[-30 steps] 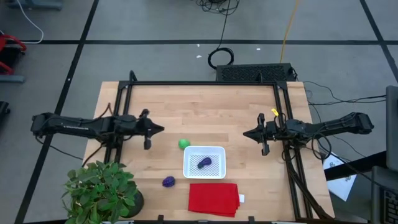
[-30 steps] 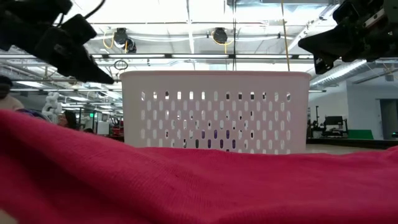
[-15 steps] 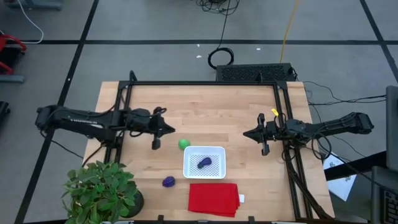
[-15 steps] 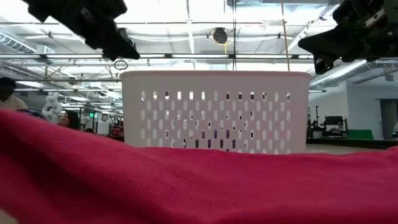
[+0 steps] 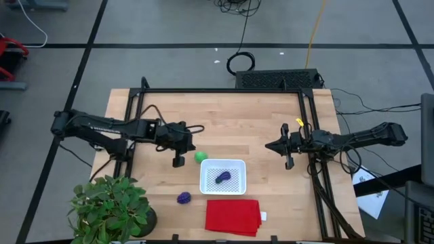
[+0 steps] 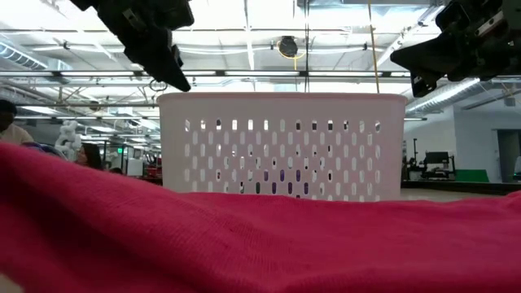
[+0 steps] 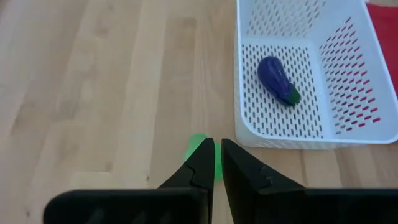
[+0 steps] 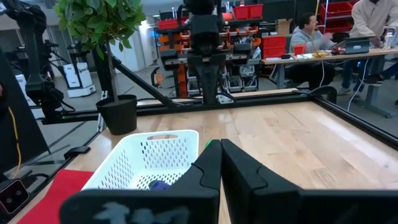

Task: Pick and placing Produce into tupperware
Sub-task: Put the green pear into the white bin

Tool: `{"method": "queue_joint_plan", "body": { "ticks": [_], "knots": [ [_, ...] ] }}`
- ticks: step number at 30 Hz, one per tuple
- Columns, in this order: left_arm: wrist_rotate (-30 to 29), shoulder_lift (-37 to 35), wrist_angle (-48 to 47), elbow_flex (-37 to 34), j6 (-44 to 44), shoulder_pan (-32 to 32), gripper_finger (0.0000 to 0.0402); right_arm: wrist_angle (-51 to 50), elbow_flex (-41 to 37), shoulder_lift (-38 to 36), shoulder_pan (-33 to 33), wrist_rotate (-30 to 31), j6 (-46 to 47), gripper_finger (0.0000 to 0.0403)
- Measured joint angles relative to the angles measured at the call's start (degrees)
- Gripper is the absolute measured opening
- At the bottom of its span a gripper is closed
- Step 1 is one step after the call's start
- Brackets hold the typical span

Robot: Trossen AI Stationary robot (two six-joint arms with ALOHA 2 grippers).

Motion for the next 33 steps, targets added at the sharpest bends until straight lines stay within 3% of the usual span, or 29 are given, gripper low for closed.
{"method": "queue_joint_plan", "body": {
  "ticks": [12, 23, 28, 33],
  "knots": [
    [0.0, 9.1, -4.2, 3.7, 1.0, -0.8, 0.0031, 0.0, 0.0, 0.0, 0.0, 0.0, 0.4, 0.0],
    [0.0, 11.3, -4.2, 3.6, 3.9, -1.0, 0.0039, -0.3, 0.1, 0.0, 0.0, 0.0, 0.6, 0.0],
    [0.0, 11.3, -4.3, 3.6, 6.5, -1.5, 0.0093, -0.4, 0.1, 0.0, 0.0, 0.0, 1.7, 0.0],
    [0.5, 11.3, -4.2, 3.6, 7.1, -2.6, 0.0187, -0.4, 0.1, 0.0, 0.0, 0.0, 1.9, 0.0]
  ]
}}
